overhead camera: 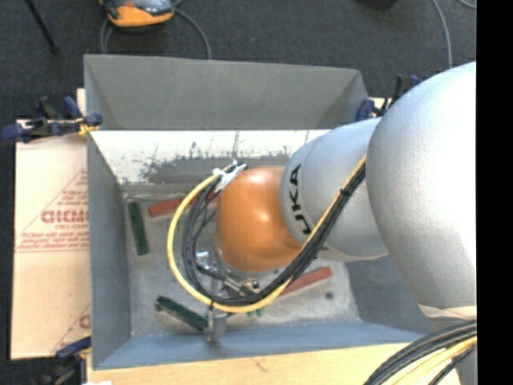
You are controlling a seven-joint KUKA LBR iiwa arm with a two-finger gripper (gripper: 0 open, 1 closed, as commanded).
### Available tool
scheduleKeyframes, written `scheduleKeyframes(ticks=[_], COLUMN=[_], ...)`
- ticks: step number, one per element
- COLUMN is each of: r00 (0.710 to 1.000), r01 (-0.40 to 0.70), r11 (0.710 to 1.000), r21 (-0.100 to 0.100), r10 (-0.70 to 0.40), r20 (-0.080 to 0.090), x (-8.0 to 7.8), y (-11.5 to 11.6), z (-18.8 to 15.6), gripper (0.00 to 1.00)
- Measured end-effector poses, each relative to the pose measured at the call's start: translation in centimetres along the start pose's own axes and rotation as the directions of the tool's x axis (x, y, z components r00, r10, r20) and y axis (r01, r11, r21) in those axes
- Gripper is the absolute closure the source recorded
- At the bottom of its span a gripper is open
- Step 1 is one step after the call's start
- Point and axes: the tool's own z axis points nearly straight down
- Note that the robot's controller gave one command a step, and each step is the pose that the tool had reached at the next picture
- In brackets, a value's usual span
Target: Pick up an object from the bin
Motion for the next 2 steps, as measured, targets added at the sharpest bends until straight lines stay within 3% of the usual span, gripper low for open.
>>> scheduleKeyframes(ticks=[1, 2], r00=[0.978, 0.978], r01=[-0.208, -0.210], r11=[0.978, 0.978], r21=[0.000, 0.000], r10=[0.208, 0.210], r20=[0.000, -0.002], x=[-1.41, -1.38], y=[1.24, 1.24], z=[3.23, 3.41], gripper=[1.00, 0.00])
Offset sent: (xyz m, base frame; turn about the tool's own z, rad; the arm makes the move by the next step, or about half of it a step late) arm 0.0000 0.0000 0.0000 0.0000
